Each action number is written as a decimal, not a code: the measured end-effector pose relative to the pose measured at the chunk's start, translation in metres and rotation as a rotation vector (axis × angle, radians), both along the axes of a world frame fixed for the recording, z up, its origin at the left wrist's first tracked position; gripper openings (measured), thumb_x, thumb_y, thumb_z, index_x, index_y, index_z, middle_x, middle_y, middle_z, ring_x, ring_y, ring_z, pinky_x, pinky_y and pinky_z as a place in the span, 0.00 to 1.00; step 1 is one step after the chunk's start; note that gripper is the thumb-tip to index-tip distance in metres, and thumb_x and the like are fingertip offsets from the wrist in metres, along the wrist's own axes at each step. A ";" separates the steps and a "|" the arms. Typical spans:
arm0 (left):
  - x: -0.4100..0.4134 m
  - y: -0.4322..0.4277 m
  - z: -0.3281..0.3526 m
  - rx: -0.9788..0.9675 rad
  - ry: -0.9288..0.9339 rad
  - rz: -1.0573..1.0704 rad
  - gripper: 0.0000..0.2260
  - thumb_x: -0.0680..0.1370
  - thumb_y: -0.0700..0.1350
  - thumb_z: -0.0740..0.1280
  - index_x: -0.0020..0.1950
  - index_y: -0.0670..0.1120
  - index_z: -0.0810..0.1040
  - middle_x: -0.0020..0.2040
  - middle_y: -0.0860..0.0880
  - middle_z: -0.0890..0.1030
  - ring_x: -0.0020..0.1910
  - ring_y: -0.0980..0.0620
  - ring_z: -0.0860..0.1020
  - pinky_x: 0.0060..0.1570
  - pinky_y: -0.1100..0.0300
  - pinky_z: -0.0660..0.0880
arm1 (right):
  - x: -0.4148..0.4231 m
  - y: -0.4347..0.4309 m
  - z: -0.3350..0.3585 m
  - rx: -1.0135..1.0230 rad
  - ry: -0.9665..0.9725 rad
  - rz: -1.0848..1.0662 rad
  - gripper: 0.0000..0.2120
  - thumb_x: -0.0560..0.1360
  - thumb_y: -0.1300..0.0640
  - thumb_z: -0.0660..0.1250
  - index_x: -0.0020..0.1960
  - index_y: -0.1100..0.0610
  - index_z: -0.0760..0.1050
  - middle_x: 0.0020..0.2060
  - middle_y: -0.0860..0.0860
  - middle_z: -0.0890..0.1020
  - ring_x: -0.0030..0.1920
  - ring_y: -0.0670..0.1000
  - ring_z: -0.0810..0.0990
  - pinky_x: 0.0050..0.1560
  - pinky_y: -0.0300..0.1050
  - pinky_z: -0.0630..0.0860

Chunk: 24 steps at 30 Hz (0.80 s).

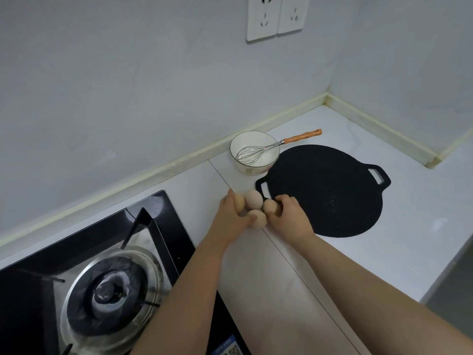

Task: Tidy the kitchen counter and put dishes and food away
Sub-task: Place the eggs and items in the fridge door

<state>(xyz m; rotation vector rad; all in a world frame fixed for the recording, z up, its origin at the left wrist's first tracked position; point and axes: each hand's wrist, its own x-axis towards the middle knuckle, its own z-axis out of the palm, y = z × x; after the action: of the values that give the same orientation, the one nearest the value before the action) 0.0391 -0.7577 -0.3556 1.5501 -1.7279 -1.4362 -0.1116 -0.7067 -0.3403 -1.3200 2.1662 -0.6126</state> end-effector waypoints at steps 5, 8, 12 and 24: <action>0.002 0.000 0.001 -0.009 -0.025 -0.016 0.44 0.71 0.48 0.73 0.78 0.51 0.47 0.75 0.52 0.56 0.70 0.52 0.63 0.62 0.44 0.72 | 0.001 0.001 0.001 0.015 -0.017 -0.003 0.20 0.75 0.50 0.62 0.66 0.55 0.68 0.58 0.53 0.71 0.52 0.55 0.76 0.52 0.49 0.74; 0.003 0.000 0.003 -0.009 -0.037 -0.016 0.42 0.73 0.47 0.71 0.78 0.51 0.48 0.74 0.52 0.56 0.69 0.53 0.64 0.62 0.45 0.72 | 0.001 0.002 0.002 0.021 -0.015 0.002 0.20 0.75 0.50 0.63 0.65 0.55 0.68 0.57 0.53 0.71 0.51 0.54 0.76 0.51 0.48 0.74; 0.005 0.002 0.004 -0.019 -0.045 -0.022 0.39 0.73 0.46 0.70 0.78 0.52 0.49 0.74 0.52 0.57 0.68 0.52 0.65 0.62 0.45 0.72 | 0.003 0.002 0.004 0.026 -0.011 0.014 0.19 0.76 0.49 0.63 0.63 0.56 0.69 0.56 0.53 0.71 0.51 0.55 0.76 0.49 0.46 0.72; 0.013 0.006 0.009 -0.125 -0.120 -0.062 0.33 0.76 0.47 0.66 0.77 0.52 0.53 0.74 0.52 0.60 0.69 0.52 0.66 0.66 0.58 0.65 | 0.004 0.009 0.008 0.023 -0.014 0.025 0.18 0.76 0.49 0.62 0.62 0.57 0.69 0.56 0.53 0.71 0.50 0.55 0.76 0.48 0.44 0.70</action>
<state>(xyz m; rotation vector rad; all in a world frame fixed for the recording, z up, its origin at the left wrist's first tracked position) 0.0516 -0.7512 -0.3470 1.5565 -1.9118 -1.2601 -0.1078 -0.6981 -0.3325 -1.3247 2.1359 -0.5835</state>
